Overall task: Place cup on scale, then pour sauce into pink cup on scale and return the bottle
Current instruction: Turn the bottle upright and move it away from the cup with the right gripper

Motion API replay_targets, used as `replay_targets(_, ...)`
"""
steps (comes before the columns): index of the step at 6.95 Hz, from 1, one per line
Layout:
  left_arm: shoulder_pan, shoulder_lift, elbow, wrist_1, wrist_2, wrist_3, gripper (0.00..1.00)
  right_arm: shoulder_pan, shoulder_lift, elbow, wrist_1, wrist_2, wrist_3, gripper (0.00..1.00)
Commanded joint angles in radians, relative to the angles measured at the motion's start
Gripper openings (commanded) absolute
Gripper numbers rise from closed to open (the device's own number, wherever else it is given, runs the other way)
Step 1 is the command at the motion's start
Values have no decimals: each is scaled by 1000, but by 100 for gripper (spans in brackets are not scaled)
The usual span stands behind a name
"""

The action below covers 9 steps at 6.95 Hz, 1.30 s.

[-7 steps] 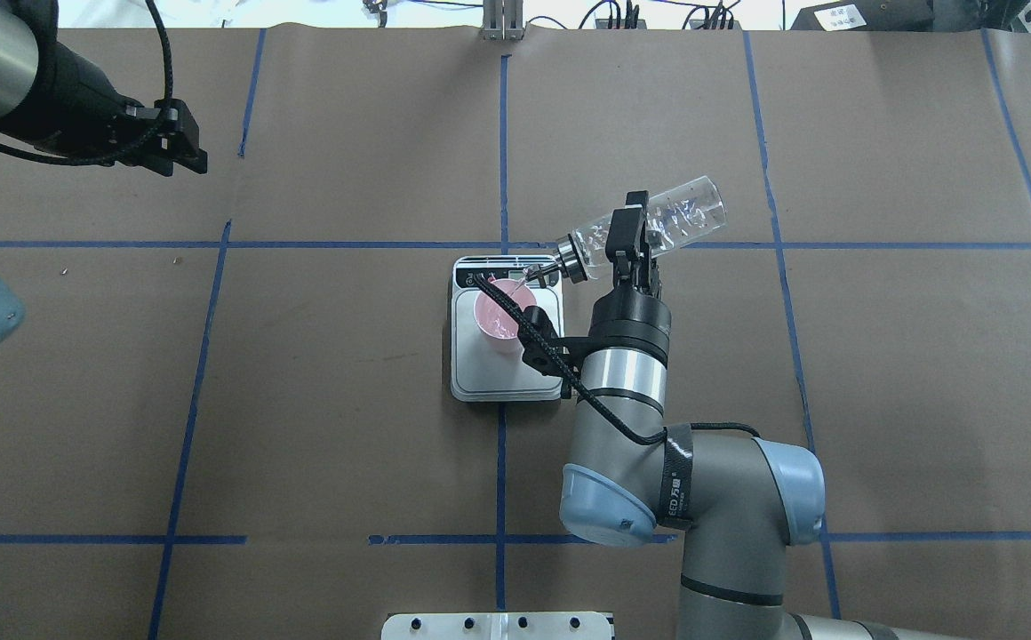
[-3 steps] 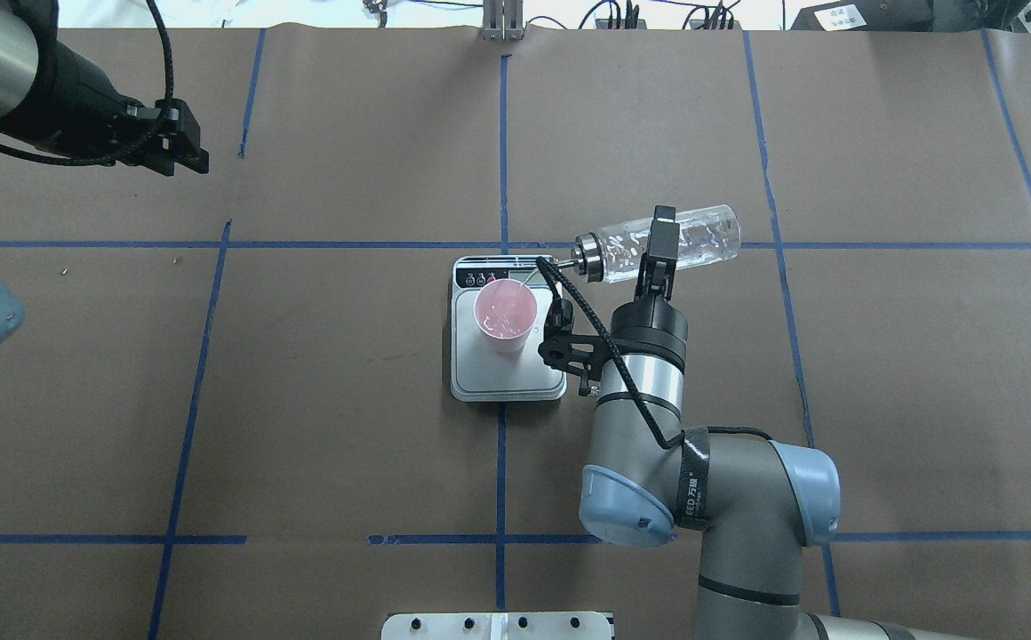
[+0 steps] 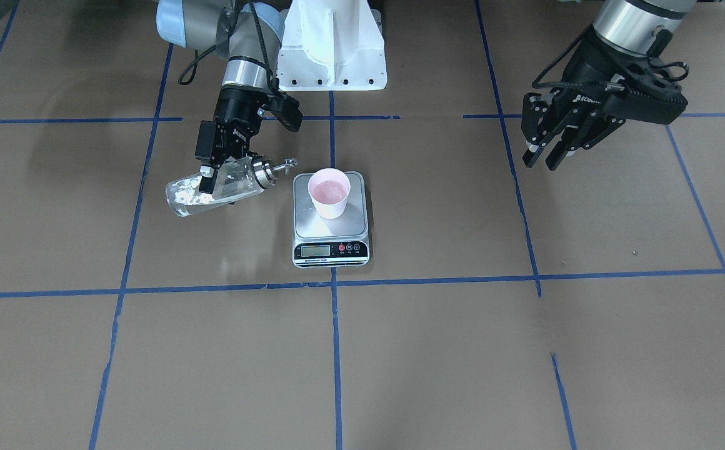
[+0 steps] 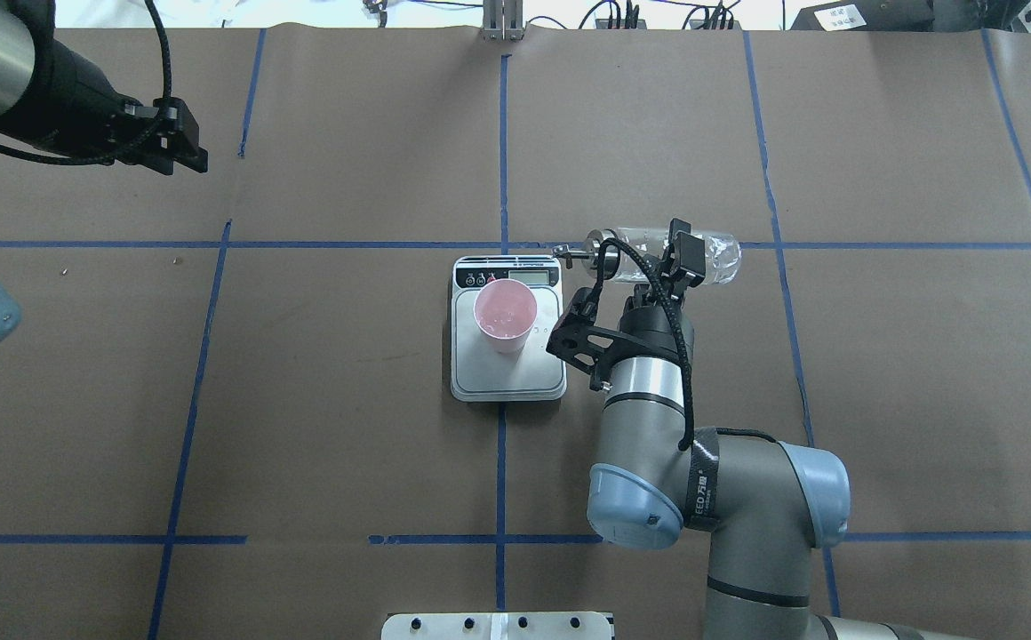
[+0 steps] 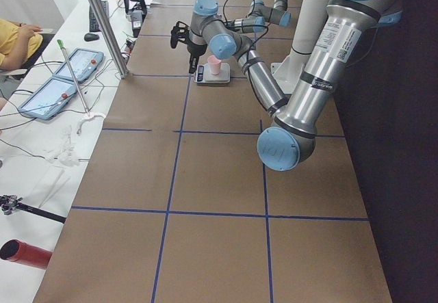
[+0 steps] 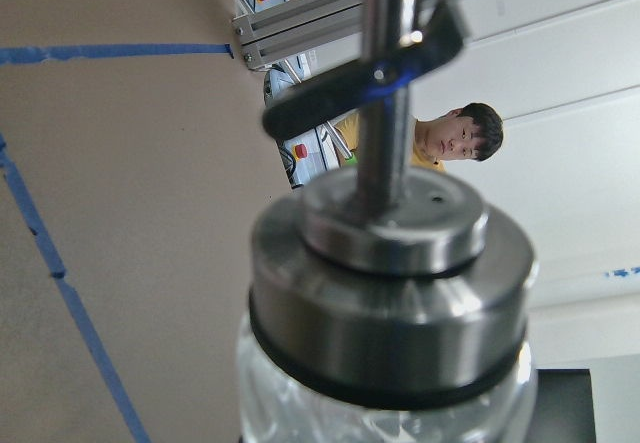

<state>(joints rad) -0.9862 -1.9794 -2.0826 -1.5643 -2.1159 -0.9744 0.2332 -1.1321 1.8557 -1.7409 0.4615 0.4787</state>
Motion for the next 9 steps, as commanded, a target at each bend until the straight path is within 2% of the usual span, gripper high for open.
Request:
replay_targets(1,0,1,-2,1,1,0,42,0,-26,17,3,28,153,0)
replay_targets(5,-2,1,-10,3,1,-1,42,3,-100,39,6,60,392,0)
replay_targets(7,0,1,-10,3,1,-1,43,12,-132,60,11,112,523,0)
replay_targets(8,0,1,-8,1,1,-1,43,17,-135,60,11,126,643,0)
replay_targets(9,1,1,-8,1,1,-1,43,18,-146,62,61,143,750,0)
